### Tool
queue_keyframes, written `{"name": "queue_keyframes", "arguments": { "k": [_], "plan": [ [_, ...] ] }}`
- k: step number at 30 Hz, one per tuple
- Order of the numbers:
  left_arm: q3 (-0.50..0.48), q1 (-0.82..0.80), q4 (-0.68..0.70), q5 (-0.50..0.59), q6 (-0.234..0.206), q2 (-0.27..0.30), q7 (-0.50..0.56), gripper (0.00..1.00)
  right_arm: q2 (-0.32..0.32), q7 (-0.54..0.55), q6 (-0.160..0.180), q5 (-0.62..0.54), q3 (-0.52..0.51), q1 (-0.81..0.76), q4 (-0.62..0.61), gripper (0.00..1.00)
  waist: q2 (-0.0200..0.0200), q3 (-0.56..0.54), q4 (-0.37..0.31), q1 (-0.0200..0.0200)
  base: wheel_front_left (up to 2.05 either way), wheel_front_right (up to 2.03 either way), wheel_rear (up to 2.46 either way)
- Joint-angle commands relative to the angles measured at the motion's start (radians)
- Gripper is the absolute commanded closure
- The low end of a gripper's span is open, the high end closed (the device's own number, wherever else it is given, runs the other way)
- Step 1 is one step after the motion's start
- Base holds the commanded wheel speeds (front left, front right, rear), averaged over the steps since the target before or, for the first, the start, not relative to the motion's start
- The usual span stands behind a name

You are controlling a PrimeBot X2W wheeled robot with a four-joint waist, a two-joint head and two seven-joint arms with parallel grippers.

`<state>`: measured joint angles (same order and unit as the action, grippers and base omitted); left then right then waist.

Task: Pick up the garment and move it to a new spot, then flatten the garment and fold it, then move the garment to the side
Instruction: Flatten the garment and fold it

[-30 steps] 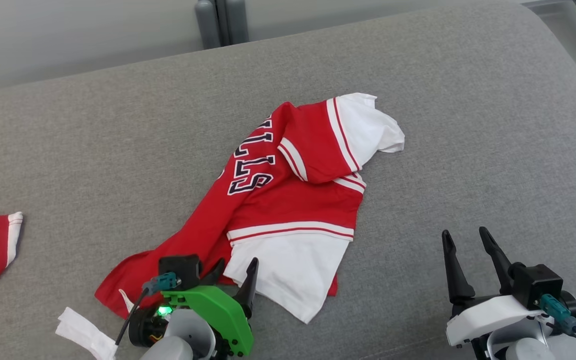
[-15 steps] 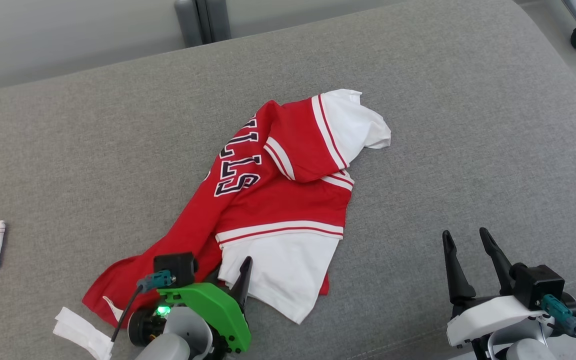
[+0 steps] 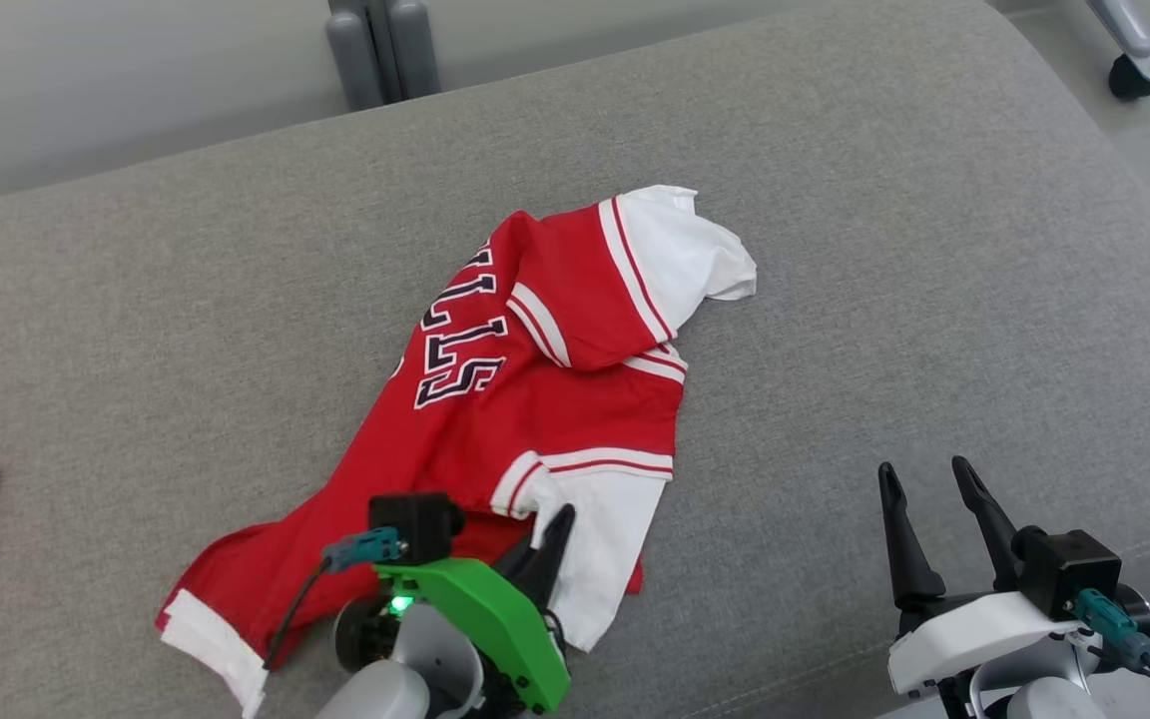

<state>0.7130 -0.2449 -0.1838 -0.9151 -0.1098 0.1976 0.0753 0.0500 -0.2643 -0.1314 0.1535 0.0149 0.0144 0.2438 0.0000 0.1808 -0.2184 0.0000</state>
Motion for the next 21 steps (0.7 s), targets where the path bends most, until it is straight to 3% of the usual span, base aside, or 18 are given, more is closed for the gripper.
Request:
{"name": "queue_keyframes", "arguments": {
  "k": [1, 10, 17, 18, 19, 21],
  "plan": [
    [0.009, -0.016, 0.012, -0.004, 0.013, -0.011, 0.011, 1.0, 0.001, 0.0, 0.001, -0.001, 0.003, 0.005, 0.002, 0.0, 0.0, 0.001, -0.009, 0.0, 0.0, 0.0, 0.0],
    [0.055, -0.168, 0.031, -0.012, 0.065, -0.098, 0.066, 1.0, 0.001, 0.0, 0.001, 0.027, 0.02, 0.045, 0.004, 0.0, 0.0, 0.037, -0.081, 0.0, 0.0, 0.0, 0.0],
    [0.093, -0.257, -0.022, -0.016, 0.05, -0.141, 0.014, 1.0, 0.001, 0.0, 0.001, 0.066, 0.036, 0.054, 0.013, 0.0, 0.0, 0.066, -0.156, 0.0, 0.0, 0.0, 0.0],
    [0.101, -0.264, -0.04, -0.012, 0.044, -0.143, -0.007, 0.91, 0.001, 0.0, 0.001, 0.069, 0.038, 0.053, 0.014, 0.0, 0.0, 0.07, -0.167, 0.0, 0.0, 0.0, 0.0],
    [0.11, -0.261, -0.06, -0.019, 0.039, -0.144, -0.023, 0.64, 0.001, 0.0, 0.001, 0.075, 0.038, 0.052, 0.015, 0.0, 0.0, 0.074, -0.177, 0.0, 0.0, 0.0, 0.0],
    [0.142, -0.246, -0.092, -0.036, 0.039, -0.146, -0.035, 0.52, 0.001, 0.0, 0.001, 0.08, 0.037, 0.048, 0.015, 0.0, 0.0, 0.078, -0.19, 0.0, 0.0, 0.0, 0.0]
  ]
}}
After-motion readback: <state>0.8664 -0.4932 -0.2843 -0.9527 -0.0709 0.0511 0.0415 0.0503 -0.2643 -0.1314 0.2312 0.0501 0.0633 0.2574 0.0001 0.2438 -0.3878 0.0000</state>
